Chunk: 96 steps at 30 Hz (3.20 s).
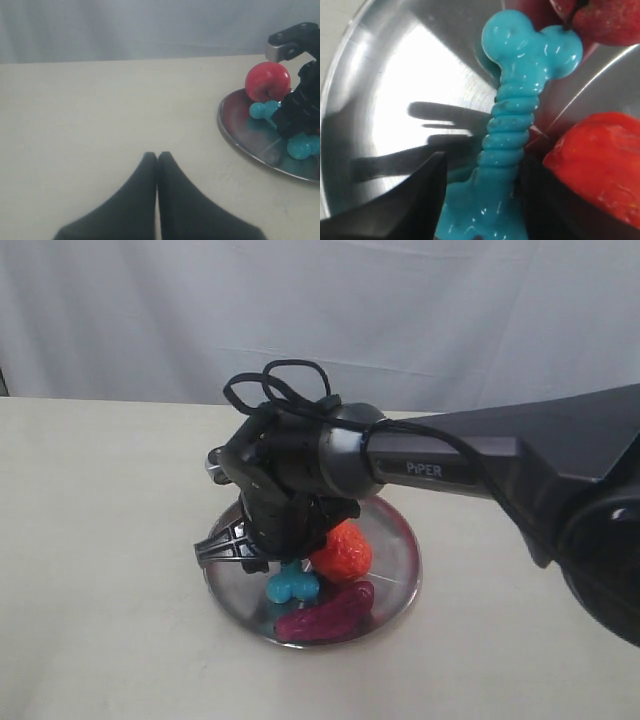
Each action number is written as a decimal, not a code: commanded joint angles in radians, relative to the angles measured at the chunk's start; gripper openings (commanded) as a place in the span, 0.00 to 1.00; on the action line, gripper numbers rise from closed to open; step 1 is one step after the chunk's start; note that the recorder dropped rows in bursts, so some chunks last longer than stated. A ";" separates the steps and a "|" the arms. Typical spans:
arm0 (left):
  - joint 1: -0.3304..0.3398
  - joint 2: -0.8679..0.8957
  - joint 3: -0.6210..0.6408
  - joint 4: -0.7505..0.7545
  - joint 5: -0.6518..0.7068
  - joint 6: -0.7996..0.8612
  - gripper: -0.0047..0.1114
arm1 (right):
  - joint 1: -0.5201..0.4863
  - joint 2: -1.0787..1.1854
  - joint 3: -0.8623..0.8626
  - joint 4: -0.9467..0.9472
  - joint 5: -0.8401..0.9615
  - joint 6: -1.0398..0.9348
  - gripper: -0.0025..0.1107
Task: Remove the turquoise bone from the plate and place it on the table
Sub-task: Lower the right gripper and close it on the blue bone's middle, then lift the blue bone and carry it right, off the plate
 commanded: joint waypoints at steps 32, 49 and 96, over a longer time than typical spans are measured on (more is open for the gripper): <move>-0.003 -0.001 0.003 0.000 -0.001 -0.001 0.04 | -0.004 0.055 -0.006 -0.082 -0.025 0.072 0.20; -0.003 -0.001 0.003 0.000 -0.001 -0.001 0.04 | -0.004 0.010 -0.006 -0.087 -0.009 0.072 0.02; -0.003 -0.001 0.003 0.000 -0.001 -0.001 0.04 | -0.176 -0.574 0.178 -0.155 0.239 0.016 0.02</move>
